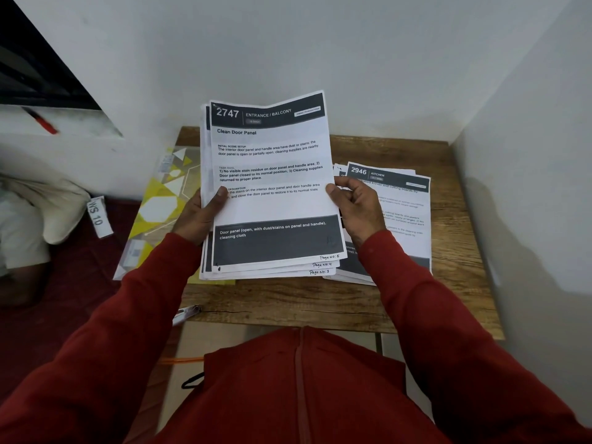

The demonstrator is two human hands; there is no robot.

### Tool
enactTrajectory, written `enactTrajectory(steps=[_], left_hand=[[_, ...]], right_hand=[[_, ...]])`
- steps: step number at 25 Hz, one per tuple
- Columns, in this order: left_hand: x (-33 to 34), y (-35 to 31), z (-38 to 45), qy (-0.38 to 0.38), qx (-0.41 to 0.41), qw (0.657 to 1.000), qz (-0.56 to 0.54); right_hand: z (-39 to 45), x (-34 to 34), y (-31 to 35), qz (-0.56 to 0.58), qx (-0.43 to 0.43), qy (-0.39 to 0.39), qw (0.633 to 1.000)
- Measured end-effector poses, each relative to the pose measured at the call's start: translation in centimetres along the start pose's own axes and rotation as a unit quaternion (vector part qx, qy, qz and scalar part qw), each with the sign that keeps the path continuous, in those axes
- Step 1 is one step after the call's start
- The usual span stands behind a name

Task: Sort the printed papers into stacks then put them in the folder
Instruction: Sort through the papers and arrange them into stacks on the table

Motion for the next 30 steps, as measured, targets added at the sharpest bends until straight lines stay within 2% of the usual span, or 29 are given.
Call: enactTrajectory(steps=[9,13,21,25,30], left_hand=[[-0.1,-0.6,-0.4,-0.001,0.007,1.000,0.004],[-1.4,-0.7,-0.5,0.001,0.015,1.000,0.009],[-10.5,-0.8,-2.3,-0.099,0.019,0.993,0.061],[-16.4,-0.6,-4.1,-0.161,0.016,0.984,0.070],[-19.9,-1.6,-5.9,-0.201,0.022,0.976,0.074]], right_hand=[[0.1,0.3,-0.4,-0.013,-0.011,-0.022,1.000],[0.4,-0.1,-0.8,-0.041,-0.037,-0.062,0.997],[2.2,-1.3,-3.0,-0.120,-0.014,-0.147,0.982],[2.8,-0.3,-5.6,-0.180,0.021,-0.146,0.973],[3.2,1.3,-7.0,-0.282,0.028,-0.114,0.952]])
Point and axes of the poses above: each hand's wrist, its own z-axis towards the middle knuckle, its own x-axis out of the palm, y = z × x, the point moved 6 cm from there along z, towards the middle knuckle, and after that the axes turned 5 degrees about x, right-handed, at the moved point
